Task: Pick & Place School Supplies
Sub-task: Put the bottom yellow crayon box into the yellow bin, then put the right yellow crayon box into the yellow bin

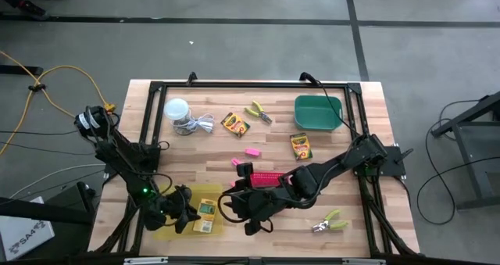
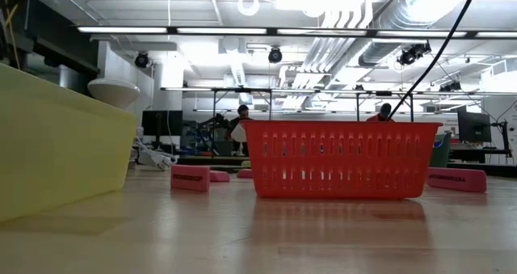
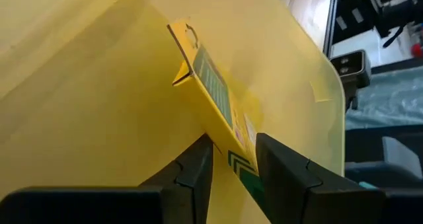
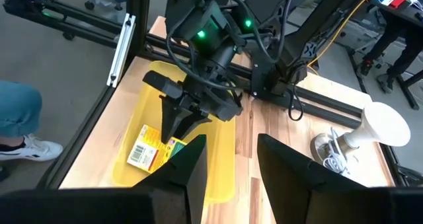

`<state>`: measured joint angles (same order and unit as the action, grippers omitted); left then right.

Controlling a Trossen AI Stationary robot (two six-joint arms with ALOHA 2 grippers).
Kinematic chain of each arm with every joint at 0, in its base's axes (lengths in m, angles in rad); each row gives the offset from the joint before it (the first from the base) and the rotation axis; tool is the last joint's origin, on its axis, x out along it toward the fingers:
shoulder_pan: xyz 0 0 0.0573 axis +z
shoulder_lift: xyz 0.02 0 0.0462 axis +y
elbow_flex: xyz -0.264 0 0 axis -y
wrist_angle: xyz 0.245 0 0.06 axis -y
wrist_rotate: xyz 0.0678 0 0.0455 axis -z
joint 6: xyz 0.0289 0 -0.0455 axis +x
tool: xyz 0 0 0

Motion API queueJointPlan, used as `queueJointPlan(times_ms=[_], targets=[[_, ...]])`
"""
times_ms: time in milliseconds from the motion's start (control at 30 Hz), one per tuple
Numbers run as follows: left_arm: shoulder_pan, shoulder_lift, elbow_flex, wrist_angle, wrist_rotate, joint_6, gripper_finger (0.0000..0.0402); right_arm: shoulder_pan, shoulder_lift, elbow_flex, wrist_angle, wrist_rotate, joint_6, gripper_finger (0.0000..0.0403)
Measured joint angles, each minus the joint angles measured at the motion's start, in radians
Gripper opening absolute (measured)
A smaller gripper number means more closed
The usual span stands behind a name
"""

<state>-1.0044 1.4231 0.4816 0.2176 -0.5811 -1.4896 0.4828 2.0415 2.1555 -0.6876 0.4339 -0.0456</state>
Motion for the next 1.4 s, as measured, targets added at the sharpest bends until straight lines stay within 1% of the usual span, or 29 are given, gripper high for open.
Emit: queueJointPlan(times_ms=[200,433,633,800,1133,1267,1400], targets=[[0.052,-0.016,0.0,-0.001,0.132,0.037,0.0111,0.002,0.0,0.0,-0.009,-0.005,0.0,0.0123],[0.091,-0.065,0.0,-0.012,0.175,0.11,0.0111,0.002,0.0,0.0,-0.016,-0.024,0.007,0.0123],[0.128,-0.093,0.0,-0.083,0.246,0.107,0.0111,0.002,0.0,0.0,-0.037,-0.026,0.027,0.0123],[0.168,-0.093,0.0,-0.152,0.337,0.105,0.0111,0.003,0.0,0.0,-0.051,-0.027,0.027,0.0123],[0.2,-0.094,0.0,-0.151,0.465,0.106,0.0111,0.002,0.0,0.0,-0.065,-0.052,0.027,0.0123],[0.199,-0.094,0.0,-0.15,0.486,0.106,0.0111,0.002,0.0,0.0,-0.066,-0.052,0.027,0.0123],[0.199,-0.094,0.0,-0.15,0.486,0.107,0.0111,0.002,0.0,0.0,-0.067,-0.052,0.028,0.0123]])
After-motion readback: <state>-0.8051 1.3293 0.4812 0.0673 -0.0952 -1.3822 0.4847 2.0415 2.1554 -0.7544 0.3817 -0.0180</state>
